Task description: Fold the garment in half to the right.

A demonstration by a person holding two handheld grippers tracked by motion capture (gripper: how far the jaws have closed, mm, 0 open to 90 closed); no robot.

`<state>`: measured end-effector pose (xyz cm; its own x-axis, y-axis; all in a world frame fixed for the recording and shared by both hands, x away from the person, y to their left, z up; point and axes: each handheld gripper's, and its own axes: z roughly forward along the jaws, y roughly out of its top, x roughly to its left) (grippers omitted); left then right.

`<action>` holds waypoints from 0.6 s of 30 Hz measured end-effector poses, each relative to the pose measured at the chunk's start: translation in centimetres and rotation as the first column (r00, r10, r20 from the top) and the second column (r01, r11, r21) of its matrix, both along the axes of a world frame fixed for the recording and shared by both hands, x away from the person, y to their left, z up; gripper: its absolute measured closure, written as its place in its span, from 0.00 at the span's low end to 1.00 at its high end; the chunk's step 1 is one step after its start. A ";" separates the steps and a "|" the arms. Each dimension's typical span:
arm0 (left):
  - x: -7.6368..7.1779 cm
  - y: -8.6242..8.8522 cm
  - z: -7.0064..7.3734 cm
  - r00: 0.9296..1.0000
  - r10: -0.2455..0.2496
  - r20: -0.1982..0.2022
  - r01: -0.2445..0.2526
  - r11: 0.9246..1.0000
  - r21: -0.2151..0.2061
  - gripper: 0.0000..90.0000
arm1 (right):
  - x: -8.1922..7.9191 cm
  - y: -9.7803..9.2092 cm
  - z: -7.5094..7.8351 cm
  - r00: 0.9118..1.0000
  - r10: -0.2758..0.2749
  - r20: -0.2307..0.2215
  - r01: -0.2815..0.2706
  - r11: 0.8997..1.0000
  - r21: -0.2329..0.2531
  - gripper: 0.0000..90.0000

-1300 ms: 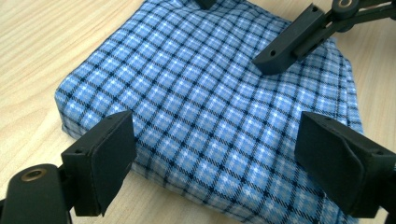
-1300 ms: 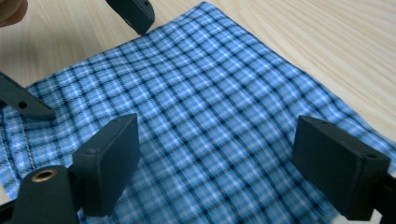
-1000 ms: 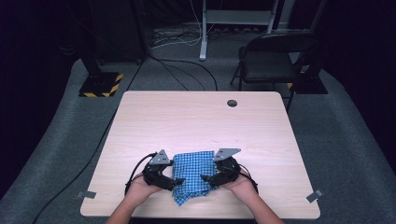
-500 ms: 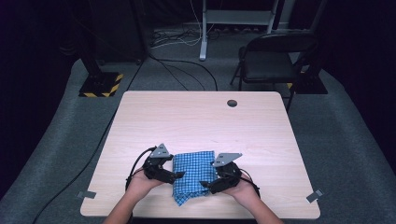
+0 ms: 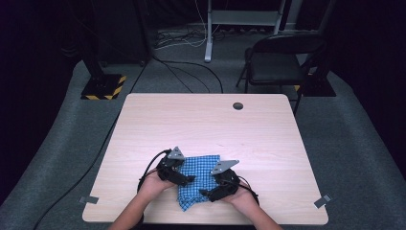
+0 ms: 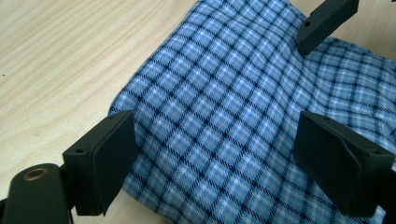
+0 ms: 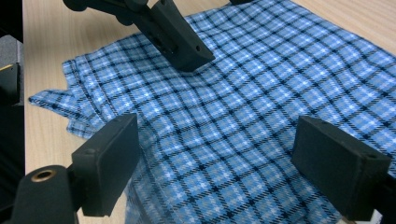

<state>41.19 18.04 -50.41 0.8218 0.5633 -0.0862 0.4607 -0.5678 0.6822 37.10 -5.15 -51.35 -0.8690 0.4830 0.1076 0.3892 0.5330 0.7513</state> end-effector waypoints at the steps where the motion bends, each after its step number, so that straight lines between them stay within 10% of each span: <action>1: 0.1 0.0 -0.1 1.000 -0.002 0.001 0.002 1.000 -0.002 0.15 | 0.0 0.0 0.0 1.000 -0.001 -0.001 0.001 1.000 0.001 0.16; 18: -3.7 1.6 1.6 0.999 -0.020 0.032 0.020 1.000 -0.007 0.14 | -0.9 -1.0 1.6 0.999 -0.004 0.034 0.003 1.000 0.023 0.16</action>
